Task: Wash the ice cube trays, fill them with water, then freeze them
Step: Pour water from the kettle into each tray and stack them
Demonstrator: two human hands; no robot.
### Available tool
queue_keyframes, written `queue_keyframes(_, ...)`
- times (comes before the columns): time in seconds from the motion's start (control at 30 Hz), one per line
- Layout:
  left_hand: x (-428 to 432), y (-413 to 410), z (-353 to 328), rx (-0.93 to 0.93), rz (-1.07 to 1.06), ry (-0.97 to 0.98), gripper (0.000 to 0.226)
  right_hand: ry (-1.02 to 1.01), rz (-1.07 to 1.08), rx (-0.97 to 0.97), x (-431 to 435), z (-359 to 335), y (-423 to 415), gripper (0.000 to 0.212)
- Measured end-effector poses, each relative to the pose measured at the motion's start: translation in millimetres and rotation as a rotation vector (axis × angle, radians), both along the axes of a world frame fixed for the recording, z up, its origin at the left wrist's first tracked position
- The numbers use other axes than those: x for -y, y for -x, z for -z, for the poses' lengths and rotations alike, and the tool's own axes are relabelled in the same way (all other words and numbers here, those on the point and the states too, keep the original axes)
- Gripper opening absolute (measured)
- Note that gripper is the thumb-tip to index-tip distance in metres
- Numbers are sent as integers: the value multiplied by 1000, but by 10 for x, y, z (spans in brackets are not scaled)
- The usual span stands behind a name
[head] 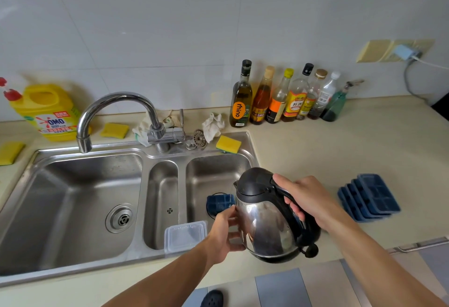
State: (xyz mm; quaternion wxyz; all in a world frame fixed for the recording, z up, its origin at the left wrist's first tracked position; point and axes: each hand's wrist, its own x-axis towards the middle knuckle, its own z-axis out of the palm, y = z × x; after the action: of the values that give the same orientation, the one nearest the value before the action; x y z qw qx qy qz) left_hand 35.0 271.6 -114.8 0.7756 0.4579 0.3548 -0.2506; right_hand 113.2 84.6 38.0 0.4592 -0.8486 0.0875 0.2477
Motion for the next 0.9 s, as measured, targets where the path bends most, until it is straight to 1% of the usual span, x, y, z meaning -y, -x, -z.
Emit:
queue_keyframes(0.17,-54,-95,-32,30,7,-8,48,-20,41,28,6,51,-14,57)
queue_keyframes(0.3,-154,-259,-94,102,39,-62,45,-57,89,72,-17,120,-55,58)
queue_keyframes(0.33,-182,-317,-135,114,62,-97,44,-71,109,80,-24,139,-74,58)
queue_keyframes(0.4,-241,-445,-226,145,119,-242,41,-97,154,96,-36,179,-123,59)
queue_keyframes(0.47,-308,-573,-314,230,138,-393,31,-110,195,114,-38,211,-185,60)
queue_keyframes(0.53,-368,-707,-415,343,117,-462,19,-123,242,133,-25,240,-267,61)
queue_keyframes(0.6,-391,-846,-542,445,115,-482,13,-142,279,153,2,261,-351,64)
queue_keyframes(0.7,-325,-1083,-706,539,151,-440,14,-152,299,188,67,301,-493,63)
queue_keyframes(0.77,-238,-1248,-769,578,207,-421,16,-172,323,208,146,340,-614,62)
queue_keyframes(0.9,-43,-1614,-829,612,296,-516,21,-181,320,209,369,409,-957,60)
